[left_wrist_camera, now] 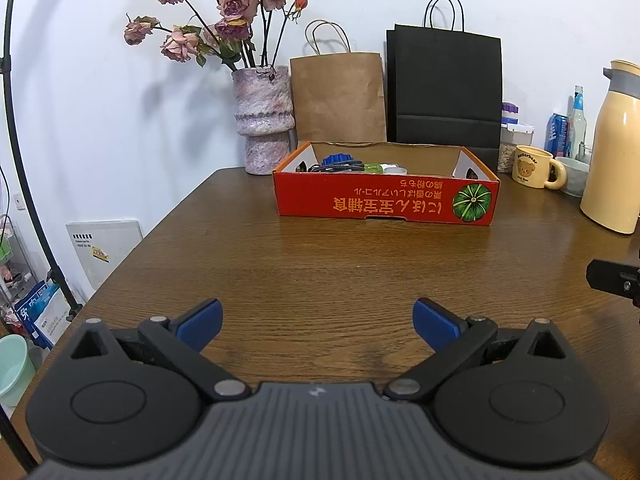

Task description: Organize rigid objects

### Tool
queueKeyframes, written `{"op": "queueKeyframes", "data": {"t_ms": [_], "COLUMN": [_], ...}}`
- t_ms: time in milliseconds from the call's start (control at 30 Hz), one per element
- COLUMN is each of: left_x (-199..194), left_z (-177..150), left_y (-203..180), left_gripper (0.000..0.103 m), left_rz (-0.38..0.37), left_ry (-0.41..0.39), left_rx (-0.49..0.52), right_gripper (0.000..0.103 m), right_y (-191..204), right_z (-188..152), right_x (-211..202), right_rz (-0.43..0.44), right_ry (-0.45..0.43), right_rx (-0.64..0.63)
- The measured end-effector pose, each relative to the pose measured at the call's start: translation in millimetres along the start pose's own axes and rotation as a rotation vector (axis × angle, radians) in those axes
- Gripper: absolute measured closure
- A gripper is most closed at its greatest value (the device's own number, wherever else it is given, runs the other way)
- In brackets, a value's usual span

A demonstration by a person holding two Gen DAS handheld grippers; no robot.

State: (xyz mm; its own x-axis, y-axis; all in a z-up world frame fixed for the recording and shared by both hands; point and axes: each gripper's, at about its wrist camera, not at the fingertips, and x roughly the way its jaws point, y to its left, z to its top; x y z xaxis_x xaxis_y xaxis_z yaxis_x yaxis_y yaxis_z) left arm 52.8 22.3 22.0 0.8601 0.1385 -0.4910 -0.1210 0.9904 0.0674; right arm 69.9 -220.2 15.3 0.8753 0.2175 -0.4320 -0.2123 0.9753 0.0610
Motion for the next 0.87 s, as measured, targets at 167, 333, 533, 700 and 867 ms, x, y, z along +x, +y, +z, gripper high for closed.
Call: {"op": "queueKeyframes", "data": {"t_ms": [167, 333, 533, 700, 867], "left_x": [0.0, -0.2, -0.1, 1.8, 2.4], "left_z": [0.4, 0.5, 0.0, 1.2, 1.6], "left_y": [-0.2, -0.4, -0.6, -3.4, -3.8], "left_gripper": [0.0, 0.0, 0.0, 0.0, 0.0], "left_rz": [0.0, 0.0, 0.0, -0.005, -0.004], "left_ry": [0.0, -0.001, 0.001, 0.009, 0.009], "left_rx": [0.001, 0.001, 0.001, 0.01, 0.008], "right_gripper": [0.0, 0.0, 0.0, 0.0, 0.0], "right_y": [-0.1, 0.0, -0.3, -0.5, -0.7], "right_z": [-0.4, -0.4, -0.5, -0.5, -3.6], "right_x": [0.9, 0.9, 2.1, 2.1, 3.8], "right_rz": [0.0, 0.0, 0.001, 0.001, 0.001], "right_ry": [0.002, 0.002, 0.004, 0.004, 0.007], "right_rx": [0.0, 0.0, 0.001, 0.001, 0.001]}}
